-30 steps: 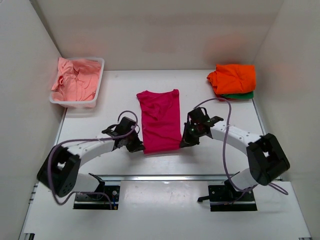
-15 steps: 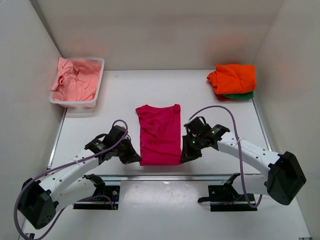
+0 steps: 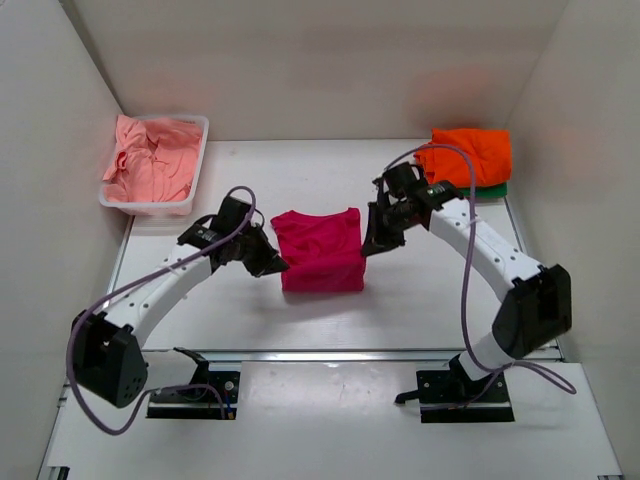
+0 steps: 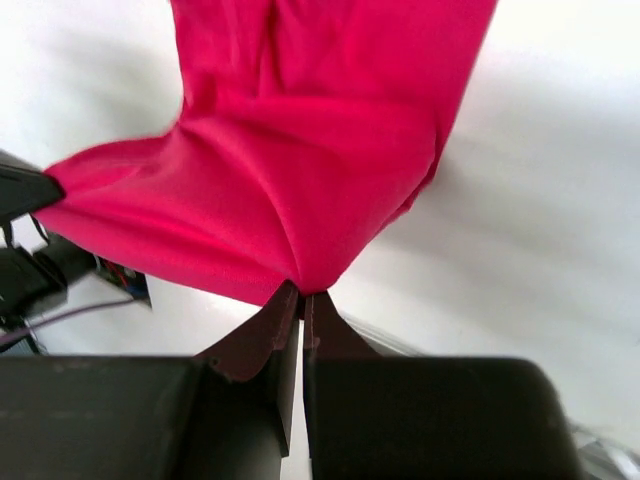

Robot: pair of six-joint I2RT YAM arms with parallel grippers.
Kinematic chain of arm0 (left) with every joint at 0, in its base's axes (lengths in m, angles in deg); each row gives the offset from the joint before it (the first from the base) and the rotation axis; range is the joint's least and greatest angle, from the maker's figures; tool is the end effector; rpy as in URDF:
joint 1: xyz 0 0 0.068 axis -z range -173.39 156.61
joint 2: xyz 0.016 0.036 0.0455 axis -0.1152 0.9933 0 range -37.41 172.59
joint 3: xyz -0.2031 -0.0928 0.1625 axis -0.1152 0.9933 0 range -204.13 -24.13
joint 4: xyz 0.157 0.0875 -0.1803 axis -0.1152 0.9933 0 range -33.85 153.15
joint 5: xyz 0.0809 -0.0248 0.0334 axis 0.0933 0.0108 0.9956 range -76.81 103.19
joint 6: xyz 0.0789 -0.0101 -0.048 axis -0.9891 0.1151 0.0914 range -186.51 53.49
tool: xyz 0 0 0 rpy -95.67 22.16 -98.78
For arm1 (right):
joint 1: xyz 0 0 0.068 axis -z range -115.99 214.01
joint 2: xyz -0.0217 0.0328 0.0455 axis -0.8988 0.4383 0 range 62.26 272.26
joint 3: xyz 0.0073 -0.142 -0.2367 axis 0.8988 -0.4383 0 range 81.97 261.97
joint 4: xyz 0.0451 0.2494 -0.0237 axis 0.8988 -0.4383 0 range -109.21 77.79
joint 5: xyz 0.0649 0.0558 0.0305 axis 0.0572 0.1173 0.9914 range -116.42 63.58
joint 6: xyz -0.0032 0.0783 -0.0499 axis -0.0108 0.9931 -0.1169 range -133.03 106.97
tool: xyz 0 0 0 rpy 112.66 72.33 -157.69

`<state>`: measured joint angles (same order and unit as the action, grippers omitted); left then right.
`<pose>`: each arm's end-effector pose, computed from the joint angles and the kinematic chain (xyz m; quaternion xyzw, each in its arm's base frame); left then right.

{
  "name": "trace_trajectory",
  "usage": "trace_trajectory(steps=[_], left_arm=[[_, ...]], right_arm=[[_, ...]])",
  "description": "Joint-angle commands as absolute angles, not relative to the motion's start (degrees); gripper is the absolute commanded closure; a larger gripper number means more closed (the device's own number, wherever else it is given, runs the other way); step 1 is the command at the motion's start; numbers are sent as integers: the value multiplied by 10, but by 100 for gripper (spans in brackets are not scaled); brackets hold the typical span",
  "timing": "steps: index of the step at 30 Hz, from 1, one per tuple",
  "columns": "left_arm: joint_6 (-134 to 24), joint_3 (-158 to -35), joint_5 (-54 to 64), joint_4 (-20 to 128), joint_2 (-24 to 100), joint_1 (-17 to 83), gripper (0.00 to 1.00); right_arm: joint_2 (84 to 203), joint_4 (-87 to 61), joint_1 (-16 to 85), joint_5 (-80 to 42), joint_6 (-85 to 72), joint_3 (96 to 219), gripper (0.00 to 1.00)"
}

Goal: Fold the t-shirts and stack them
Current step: Fold the long partially folded tshirt into a neat square

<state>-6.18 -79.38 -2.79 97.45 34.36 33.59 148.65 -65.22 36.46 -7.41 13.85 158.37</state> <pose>0.2244 -0.1401 0.2269 -0.2361 0.9225 -0.2861 0.1064 0.2685 0.1707 0.2619 -0.0441 0.9588 0.2481 0.1313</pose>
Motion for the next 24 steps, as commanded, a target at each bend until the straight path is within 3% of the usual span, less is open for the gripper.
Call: trace_trajectory(steps=[1, 16, 24], left_arm=[[-83, -828, -40, 968, 368, 290, 100], [-109, -1039, -48, 936, 629, 226, 100], [-118, -1082, -31, 942, 682, 192, 100]], right_arm=[[1534, -656, 393, -67, 97, 1655, 100], [1762, -656, 464, -27, 85, 1887, 100], [1840, -642, 463, -1, 88, 1958, 100]])
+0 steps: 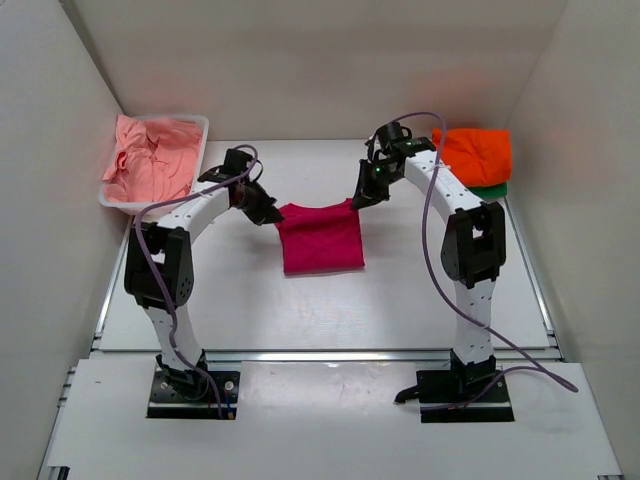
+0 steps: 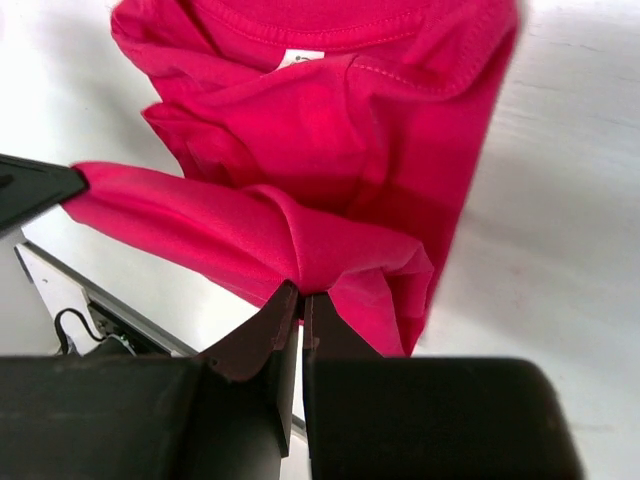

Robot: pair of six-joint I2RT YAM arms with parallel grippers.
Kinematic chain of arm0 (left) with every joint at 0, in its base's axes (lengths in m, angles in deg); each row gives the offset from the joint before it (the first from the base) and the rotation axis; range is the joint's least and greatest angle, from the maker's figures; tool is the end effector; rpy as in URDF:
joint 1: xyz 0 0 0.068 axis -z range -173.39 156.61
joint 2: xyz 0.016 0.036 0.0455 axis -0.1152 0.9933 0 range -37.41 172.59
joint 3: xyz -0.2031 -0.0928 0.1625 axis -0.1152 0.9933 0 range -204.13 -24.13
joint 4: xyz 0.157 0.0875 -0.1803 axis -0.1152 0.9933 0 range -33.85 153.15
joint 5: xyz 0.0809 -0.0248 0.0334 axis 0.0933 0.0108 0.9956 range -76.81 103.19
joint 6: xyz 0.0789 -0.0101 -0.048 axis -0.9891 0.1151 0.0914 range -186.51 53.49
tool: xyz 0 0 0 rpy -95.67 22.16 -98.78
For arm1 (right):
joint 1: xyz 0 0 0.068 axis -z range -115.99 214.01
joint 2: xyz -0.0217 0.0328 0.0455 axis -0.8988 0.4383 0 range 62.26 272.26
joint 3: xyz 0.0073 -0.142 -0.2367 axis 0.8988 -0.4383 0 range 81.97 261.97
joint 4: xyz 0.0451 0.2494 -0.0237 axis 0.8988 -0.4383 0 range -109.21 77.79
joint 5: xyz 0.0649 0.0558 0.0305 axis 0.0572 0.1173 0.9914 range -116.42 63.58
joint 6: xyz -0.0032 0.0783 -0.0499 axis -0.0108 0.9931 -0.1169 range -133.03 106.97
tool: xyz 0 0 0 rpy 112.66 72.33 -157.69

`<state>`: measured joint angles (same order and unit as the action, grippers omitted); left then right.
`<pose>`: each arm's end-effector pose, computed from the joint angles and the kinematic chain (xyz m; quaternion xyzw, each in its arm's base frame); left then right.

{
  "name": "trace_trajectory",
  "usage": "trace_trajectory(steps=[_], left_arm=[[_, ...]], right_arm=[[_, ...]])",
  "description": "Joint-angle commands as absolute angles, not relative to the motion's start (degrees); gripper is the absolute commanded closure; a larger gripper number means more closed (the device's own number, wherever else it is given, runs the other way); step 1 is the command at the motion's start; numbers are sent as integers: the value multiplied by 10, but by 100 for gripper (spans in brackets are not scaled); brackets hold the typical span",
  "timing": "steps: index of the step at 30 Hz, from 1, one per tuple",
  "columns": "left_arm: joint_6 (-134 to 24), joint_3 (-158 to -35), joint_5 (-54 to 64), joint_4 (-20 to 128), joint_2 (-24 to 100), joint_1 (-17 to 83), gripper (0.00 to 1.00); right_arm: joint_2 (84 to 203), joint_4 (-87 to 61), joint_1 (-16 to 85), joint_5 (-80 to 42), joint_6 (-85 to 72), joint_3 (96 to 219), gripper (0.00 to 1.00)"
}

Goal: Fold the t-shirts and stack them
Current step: Fold the long partially folded tshirt into a neat square

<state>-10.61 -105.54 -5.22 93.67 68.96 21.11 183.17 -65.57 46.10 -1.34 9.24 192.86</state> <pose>0.3875 -0.1275 0.1883 -0.3033 0.9103 -0.2623 0.1023 0.4353 0.1778 0.2268 -0.0138 0.9511 0.2756 0.1385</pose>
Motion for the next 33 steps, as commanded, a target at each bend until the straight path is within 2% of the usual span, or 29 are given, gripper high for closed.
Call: trace_trajectory(steps=[1, 13, 17, 22, 27, 33], left_arm=[[-117, -1083, -28, 932, 684, 186, 100], [-87, -1125, -41, 846, 770, 172, 99], [-54, -1125, -54, 762, 817, 175, 87], [-3, -1154, -79, 644, 862, 170, 62], [20, -1112, -69, 539, 826, 160, 53], [16, -1035, -84, 479, 760, 154, 52]], right_arm=[[1843, -639, 463, 0, 89, 1958, 100], [1925, -505, 463, 31, 154, 1997, 100], [1932, -425, 471, 13, 178, 1955, 100], [1934, -281, 492, 15, 266, 1894, 100], [1929, -245, 506, -13, 321, 1874, 100], [1923, -228, 512, -37, 356, 1829, 100]])
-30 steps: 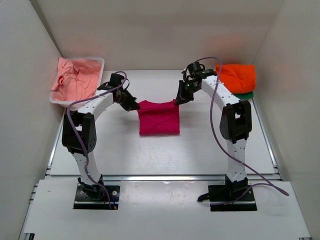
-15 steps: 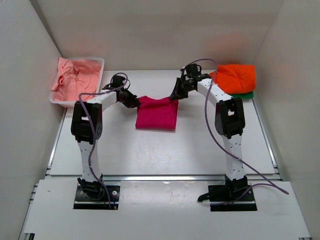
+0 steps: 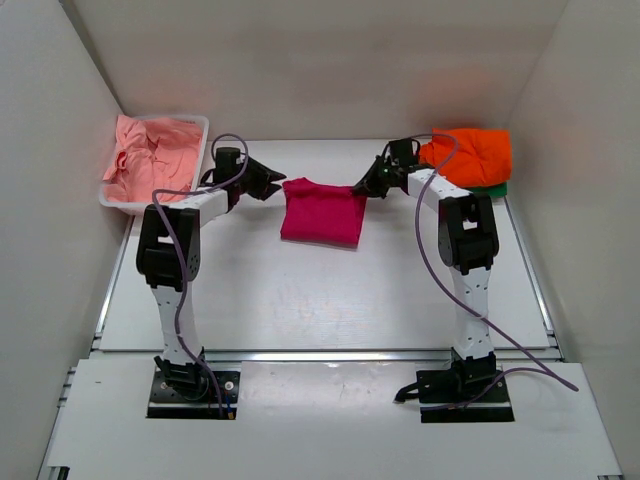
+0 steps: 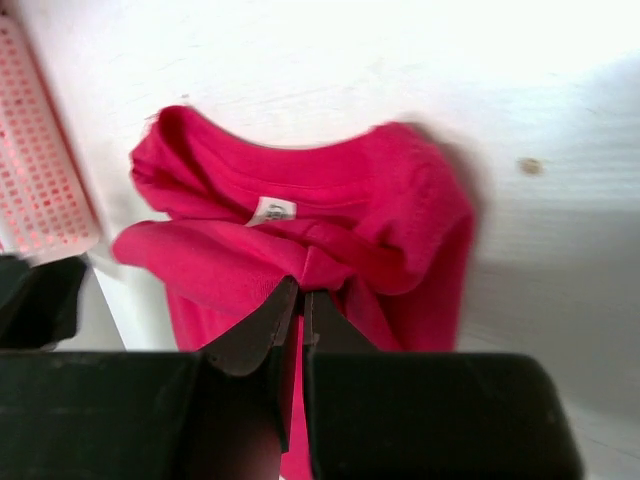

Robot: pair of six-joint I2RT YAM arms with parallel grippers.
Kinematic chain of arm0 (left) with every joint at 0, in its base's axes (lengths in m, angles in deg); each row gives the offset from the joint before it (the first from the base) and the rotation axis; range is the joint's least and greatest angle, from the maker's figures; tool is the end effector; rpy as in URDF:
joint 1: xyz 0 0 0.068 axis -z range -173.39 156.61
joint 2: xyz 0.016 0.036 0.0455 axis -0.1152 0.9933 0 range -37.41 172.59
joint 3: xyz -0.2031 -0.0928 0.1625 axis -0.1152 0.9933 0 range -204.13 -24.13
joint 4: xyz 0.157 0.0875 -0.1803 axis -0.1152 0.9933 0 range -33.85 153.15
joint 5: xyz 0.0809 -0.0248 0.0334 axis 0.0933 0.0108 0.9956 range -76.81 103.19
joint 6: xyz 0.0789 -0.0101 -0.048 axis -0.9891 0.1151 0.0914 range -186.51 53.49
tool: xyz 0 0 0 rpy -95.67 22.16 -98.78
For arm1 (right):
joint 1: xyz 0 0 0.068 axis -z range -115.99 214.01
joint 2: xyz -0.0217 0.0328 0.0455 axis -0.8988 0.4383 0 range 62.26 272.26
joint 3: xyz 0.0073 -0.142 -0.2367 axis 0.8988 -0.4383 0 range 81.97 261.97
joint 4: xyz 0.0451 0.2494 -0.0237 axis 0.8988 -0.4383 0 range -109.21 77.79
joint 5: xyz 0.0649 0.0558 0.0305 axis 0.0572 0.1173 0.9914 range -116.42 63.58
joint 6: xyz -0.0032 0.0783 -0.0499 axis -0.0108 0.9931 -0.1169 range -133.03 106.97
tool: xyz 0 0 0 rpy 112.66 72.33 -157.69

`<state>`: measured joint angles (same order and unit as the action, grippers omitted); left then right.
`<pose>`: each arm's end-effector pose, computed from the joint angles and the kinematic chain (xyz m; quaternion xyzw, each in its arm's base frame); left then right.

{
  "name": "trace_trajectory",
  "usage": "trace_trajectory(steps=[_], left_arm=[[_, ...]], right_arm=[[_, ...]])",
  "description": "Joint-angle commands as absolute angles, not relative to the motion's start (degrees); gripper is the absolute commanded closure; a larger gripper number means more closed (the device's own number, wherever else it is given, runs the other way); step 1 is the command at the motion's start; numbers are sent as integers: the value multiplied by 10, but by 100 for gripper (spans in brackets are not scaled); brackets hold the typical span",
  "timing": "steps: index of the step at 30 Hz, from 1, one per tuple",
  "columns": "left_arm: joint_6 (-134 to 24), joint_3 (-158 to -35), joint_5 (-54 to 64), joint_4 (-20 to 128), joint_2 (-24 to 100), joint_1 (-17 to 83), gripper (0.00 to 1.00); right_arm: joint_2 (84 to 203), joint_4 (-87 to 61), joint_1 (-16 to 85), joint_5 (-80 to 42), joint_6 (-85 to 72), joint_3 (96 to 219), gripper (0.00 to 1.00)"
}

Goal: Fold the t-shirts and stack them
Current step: Fold the long partially folded tshirt into a neat square

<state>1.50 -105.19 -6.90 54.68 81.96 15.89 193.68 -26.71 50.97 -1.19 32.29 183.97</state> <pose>0.4858 -0.1085 0.1549 -0.3638 0.8057 -0.3970 0.2467 0.5191 0.1567 0.1458 0.1676 0.8864 0.3616 0.2355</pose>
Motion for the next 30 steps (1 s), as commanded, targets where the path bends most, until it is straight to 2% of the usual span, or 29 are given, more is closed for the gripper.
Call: trace_trajectory(steps=[1, 4, 6, 12, 15, 17, 19, 22, 24, 26, 28, 30], left_arm=[[13, -1020, -90, 472, 750, 152, 51], [26, -987, -104, 425, 749, 178, 52], [34, -979, -112, 406, 761, 186, 52], [-16, -976, -80, 520, 776, 229, 54], [-27, -971, -69, 545, 755, 230, 58], [-37, -974, -61, 590, 745, 233, 58], [-41, -969, -52, 607, 731, 232, 58], [-32, -936, -53, 612, 725, 223, 59], [-19, -905, -53, 592, 725, 217, 58], [-14, -900, -55, 569, 732, 211, 58], [-18, -907, -54, 552, 752, 209, 58], [-9, -912, -57, 542, 765, 216, 58]], right_arm=[[1926, -232, 513, -40, 355, 1834, 100], [1937, -232, 514, -36, 352, 1844, 99], [1947, -238, 516, -35, 347, 1865, 95], [1959, -279, 521, -51, 301, 1931, 69], [1955, -305, 521, -66, 253, 1974, 55], [1956, -322, 514, -60, 233, 2001, 53], [1959, -321, 499, -45, 214, 2023, 58], [1970, -306, 473, 10, 191, 2043, 58], [1996, -304, 460, 46, 182, 2069, 66], [2019, -306, 449, 75, 181, 2091, 85], [2038, -306, 437, 103, 177, 2099, 98], [2046, -295, 424, 120, 169, 2102, 100]])
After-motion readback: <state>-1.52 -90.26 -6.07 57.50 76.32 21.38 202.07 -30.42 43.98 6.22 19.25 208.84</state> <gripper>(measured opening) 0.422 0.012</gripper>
